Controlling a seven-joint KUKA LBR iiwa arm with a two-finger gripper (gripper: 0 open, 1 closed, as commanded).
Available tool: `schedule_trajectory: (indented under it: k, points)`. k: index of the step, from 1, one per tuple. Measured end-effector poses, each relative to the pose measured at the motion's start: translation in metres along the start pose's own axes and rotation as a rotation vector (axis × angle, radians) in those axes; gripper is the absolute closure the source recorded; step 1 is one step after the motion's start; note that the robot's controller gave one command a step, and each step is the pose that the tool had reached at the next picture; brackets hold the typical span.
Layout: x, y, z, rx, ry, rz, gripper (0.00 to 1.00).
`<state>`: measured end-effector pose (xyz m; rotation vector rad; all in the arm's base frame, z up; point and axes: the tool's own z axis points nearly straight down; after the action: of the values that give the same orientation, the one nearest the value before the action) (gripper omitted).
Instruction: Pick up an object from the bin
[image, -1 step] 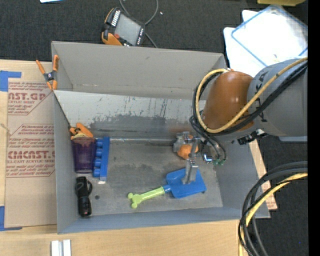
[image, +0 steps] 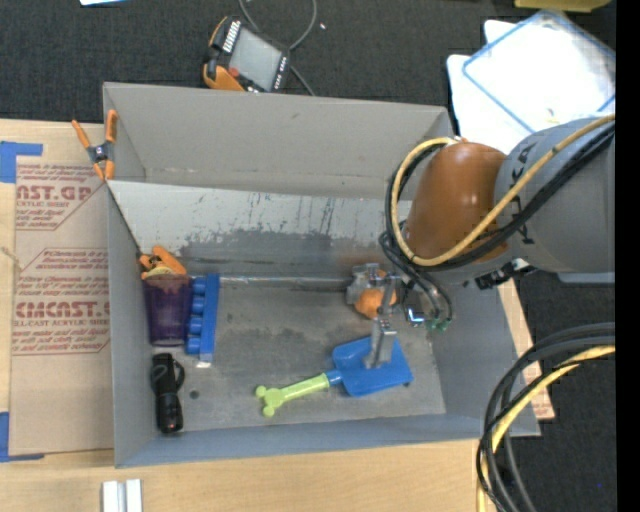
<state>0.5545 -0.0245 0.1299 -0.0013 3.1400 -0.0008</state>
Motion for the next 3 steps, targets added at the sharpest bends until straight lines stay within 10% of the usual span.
schedule_trajectory:
  k: [1,2,3]
  points:
    - [-0.0001,-0.0175,0.0366,0.0,0.0,-0.179,0.0]
    - [-0.0064,-0.0174,0.0436,-0.001,-0.002,-0.172,1.0]
    - [-0.0064,-0.0174,0.0436,-0.001,-0.002,-0.172,1.0]
